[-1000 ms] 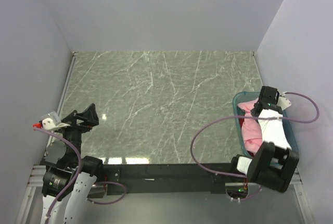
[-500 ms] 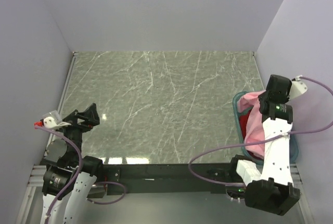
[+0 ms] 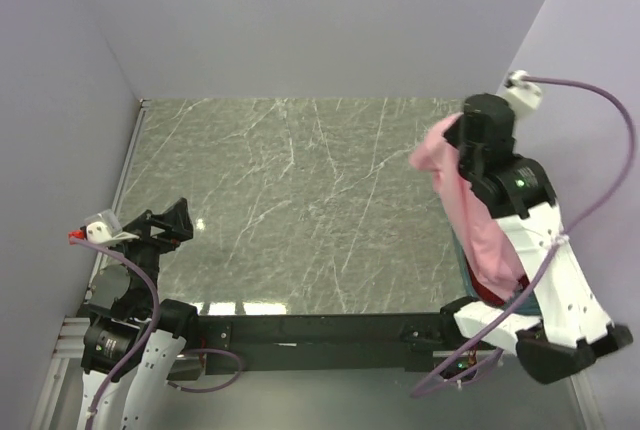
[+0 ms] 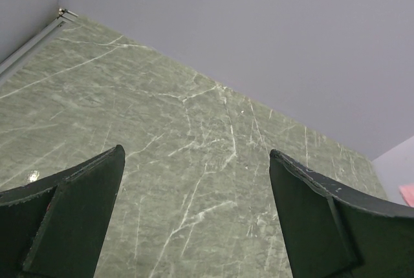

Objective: Fold and stack the t-shirts
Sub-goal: Grab the tshirt from the pile, then move the tshirt to the center of the board

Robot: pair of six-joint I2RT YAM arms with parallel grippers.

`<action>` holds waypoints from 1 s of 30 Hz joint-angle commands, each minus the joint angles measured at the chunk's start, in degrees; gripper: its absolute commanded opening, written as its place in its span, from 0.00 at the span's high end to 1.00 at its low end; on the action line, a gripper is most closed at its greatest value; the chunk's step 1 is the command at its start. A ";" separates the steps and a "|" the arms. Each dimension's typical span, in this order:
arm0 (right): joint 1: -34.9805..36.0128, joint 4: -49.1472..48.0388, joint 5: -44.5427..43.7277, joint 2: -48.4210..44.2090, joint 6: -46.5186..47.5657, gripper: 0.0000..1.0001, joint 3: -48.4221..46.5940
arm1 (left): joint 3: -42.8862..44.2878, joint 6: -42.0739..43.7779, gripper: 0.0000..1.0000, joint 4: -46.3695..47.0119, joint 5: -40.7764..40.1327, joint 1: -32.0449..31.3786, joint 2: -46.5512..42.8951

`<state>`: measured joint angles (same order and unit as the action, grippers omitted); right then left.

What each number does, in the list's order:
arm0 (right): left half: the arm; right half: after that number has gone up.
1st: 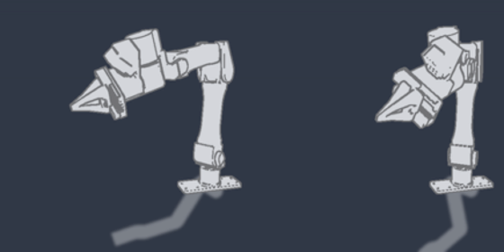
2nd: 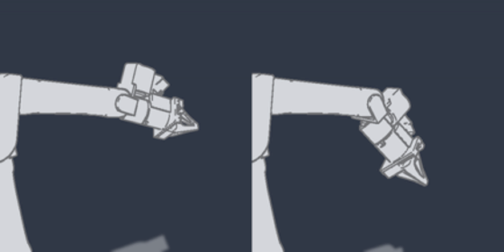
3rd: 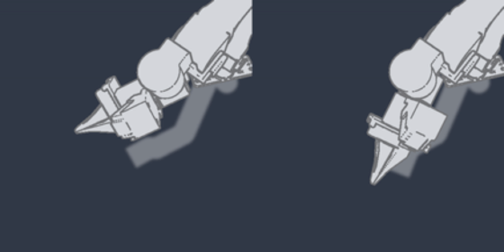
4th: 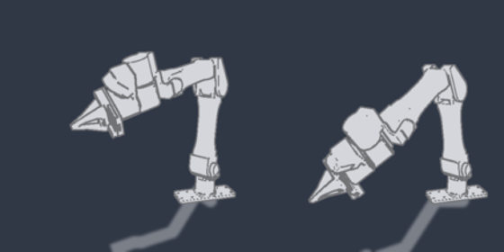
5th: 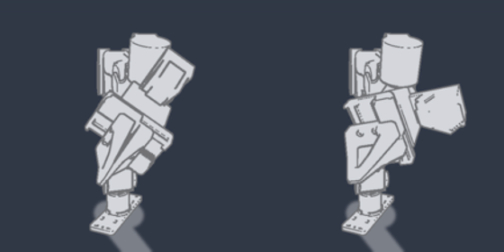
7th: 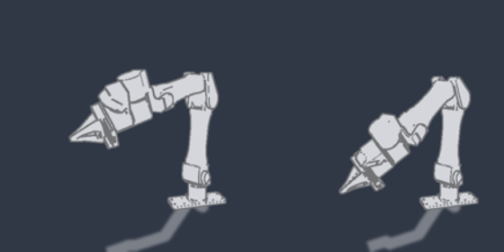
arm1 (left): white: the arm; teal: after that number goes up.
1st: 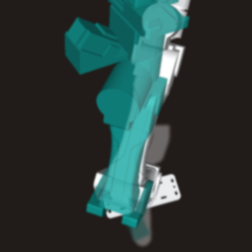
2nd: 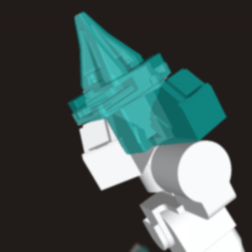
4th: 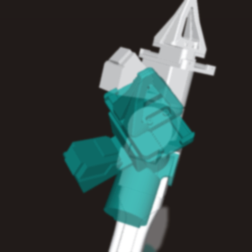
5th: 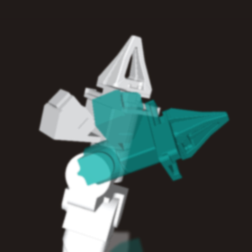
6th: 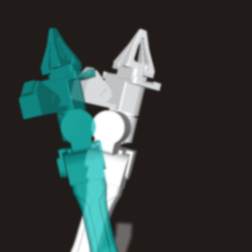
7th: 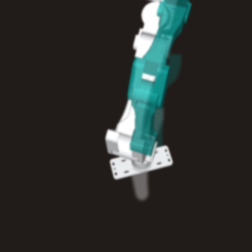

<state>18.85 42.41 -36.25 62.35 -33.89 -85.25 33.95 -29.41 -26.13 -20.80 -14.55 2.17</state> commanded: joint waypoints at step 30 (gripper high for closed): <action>28.81 -17.01 24.90 26.80 17.99 0.34 6.80 | 1.99 -4.95 0.01 2.31 7.86 -0.13 12.13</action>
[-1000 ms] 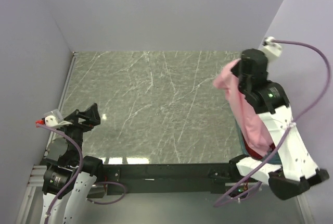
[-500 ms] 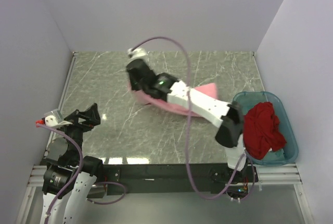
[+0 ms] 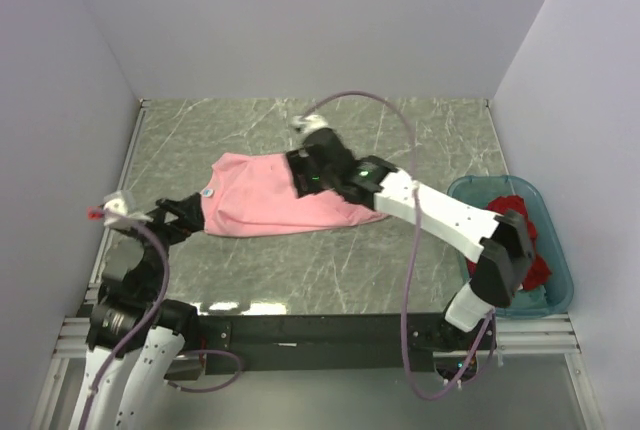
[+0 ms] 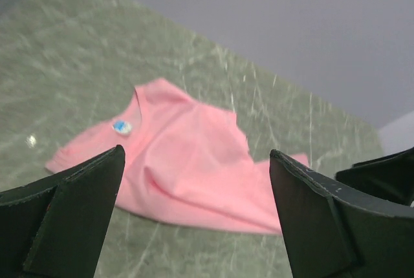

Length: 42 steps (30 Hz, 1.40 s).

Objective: Fold and stack the t-shirts
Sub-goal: Move the tshirt to the center of the board, then flatten the tshirt out

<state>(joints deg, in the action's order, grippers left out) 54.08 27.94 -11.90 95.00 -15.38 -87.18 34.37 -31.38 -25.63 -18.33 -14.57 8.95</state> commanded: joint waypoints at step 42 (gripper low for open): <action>-31.50 -15.46 20.87 -1.57 -0.97 0.40 29.78 | 73.64 18.02 0.13 -8.91 3.38 -11.88 114.70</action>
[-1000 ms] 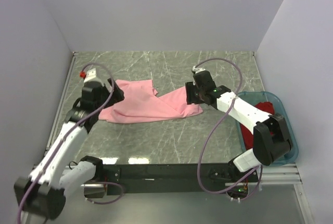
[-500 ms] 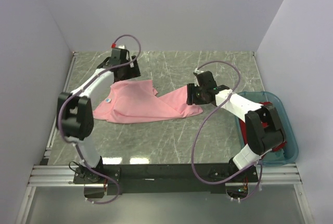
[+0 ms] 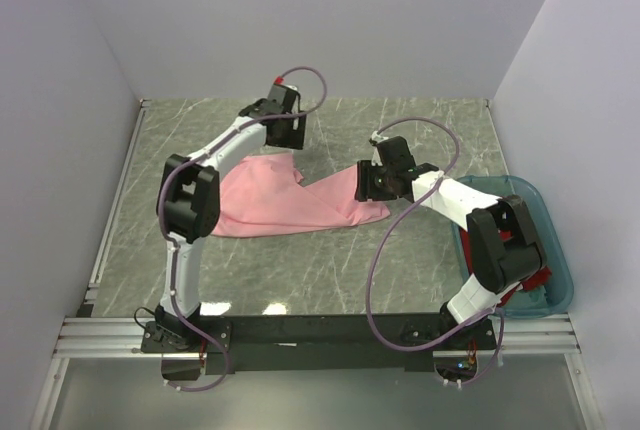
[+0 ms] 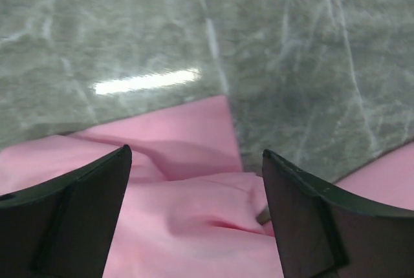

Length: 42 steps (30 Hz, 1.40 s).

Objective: Fold and stack the t-shirts
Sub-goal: Flatten the tshirt out

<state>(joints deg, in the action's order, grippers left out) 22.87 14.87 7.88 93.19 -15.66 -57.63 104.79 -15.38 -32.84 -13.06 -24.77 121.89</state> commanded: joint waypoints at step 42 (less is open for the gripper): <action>-1.86 -0.37 0.12 7.45 -3.32 0.58 1.90 | 15.43 2.10 0.99 -0.38 -8.91 3.06 -2.17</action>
<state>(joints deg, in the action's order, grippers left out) 22.46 12.86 9.69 99.18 -17.78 -55.90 114.65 -14.68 -33.95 -18.98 -23.79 129.27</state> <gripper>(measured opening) 0.442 0.015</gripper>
